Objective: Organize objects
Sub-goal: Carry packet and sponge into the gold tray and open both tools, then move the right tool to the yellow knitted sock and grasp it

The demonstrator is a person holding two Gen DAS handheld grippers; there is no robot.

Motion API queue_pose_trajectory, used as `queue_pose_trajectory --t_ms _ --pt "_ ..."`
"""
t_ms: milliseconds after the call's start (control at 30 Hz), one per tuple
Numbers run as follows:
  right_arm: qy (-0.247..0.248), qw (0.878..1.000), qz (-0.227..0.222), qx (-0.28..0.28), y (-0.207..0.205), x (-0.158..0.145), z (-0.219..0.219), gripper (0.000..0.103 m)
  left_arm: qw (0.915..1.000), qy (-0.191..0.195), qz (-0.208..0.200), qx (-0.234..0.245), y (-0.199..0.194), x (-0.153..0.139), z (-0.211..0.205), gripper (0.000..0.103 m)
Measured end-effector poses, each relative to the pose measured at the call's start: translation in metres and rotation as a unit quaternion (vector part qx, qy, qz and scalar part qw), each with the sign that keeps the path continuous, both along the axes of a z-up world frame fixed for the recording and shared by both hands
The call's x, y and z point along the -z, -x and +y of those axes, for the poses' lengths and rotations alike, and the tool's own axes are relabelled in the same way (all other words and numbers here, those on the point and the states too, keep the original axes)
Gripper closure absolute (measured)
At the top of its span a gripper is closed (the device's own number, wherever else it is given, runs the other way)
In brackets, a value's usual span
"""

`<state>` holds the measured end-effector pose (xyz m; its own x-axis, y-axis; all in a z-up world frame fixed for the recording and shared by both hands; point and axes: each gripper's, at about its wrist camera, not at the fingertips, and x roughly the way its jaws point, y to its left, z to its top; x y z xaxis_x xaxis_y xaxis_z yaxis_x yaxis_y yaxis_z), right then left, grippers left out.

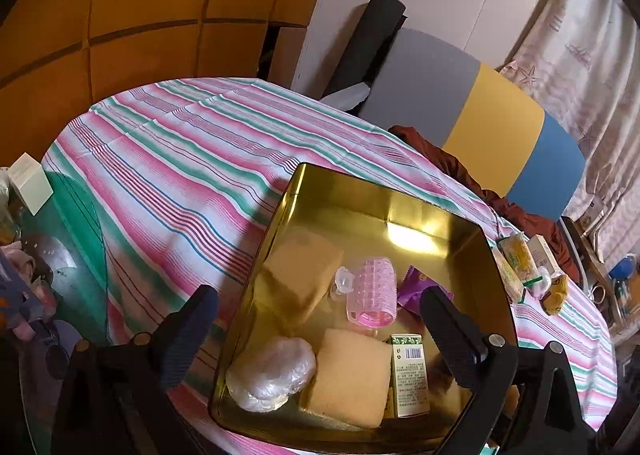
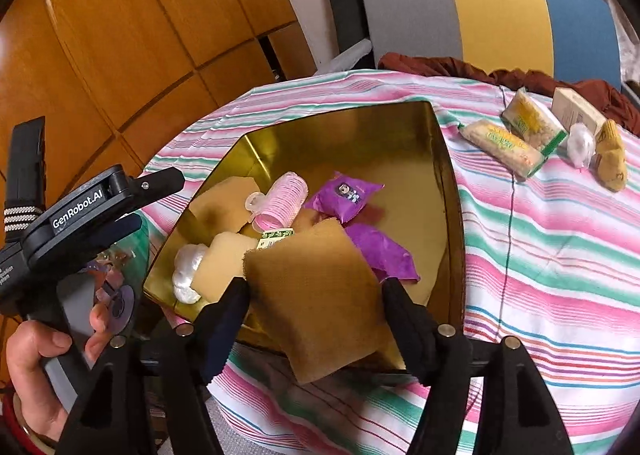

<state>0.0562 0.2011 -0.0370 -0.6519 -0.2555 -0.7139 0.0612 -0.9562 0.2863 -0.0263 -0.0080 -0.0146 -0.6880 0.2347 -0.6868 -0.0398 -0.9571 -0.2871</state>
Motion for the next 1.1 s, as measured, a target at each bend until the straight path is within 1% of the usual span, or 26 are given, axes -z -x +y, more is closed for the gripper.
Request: queue_pose_trajectory --t_ms 100,200,267,367,400,433,533,567,633,700,800,867,967,1100 --pt "-0.007 1.000 0.011 0.013 -0.004 -0.005 0.004 0.029 1.0000 -0.002 -0.001 0.000 -0.002 0.000 0.001 0.001" --pt "0.005 1.000 0.015 0.022 -0.005 -0.007 0.011 0.026 1.0000 -0.003 0.000 0.002 -0.003 -0.001 0.004 0.000" --pt "0.015 1.000 0.020 0.014 -0.004 -0.008 0.011 0.023 1.0000 -0.003 0.002 0.003 -0.005 -0.002 0.006 0.000" --pt "0.024 1.000 0.012 -0.010 0.008 -0.002 0.002 0.022 1.0000 -0.003 0.002 0.006 -0.005 -0.002 0.010 0.000" --pt "0.020 1.000 0.002 -0.008 0.013 -0.001 0.000 0.022 1.0000 -0.003 0.001 0.007 -0.005 -0.002 0.011 0.000" --pt "0.017 1.000 0.003 0.005 0.014 -0.002 0.001 0.022 1.0000 -0.002 0.000 0.009 -0.005 -0.002 0.012 0.000" --pt "0.047 0.998 0.042 0.002 0.004 -0.014 0.011 0.022 0.9999 0.005 0.002 0.011 -0.007 -0.004 0.011 0.000" --pt "0.046 0.997 0.055 0.008 -0.001 -0.020 0.015 0.022 0.9999 0.008 0.003 0.010 -0.008 -0.004 0.010 0.000" --pt "0.020 0.997 0.065 0.025 -0.008 -0.028 0.021 0.022 1.0000 0.007 0.003 0.004 -0.008 -0.004 0.008 0.000" --pt "-0.001 0.998 0.061 0.032 -0.012 -0.030 0.023 0.025 1.0000 -0.003 0.000 -0.001 -0.007 -0.002 0.006 0.000" --pt "-0.032 0.997 0.054 0.043 -0.016 -0.029 0.025 0.025 0.9999 -0.009 -0.007 0.005 -0.007 0.001 0.010 0.000" --pt "-0.032 0.997 0.054 0.055 -0.018 -0.027 0.029 0.025 0.9999 -0.005 -0.007 0.013 -0.009 0.000 0.014 0.000" --pt "-0.012 0.997 0.049 0.064 -0.017 -0.024 0.038 0.025 0.9997 0.001 -0.008 0.024 -0.012 0.000 0.021 0.000" --pt "-0.007 0.995 0.054 0.085 -0.020 -0.023 0.051 0.025 0.9992 0.004 -0.010 0.038 -0.015 0.000 0.032 0.000"
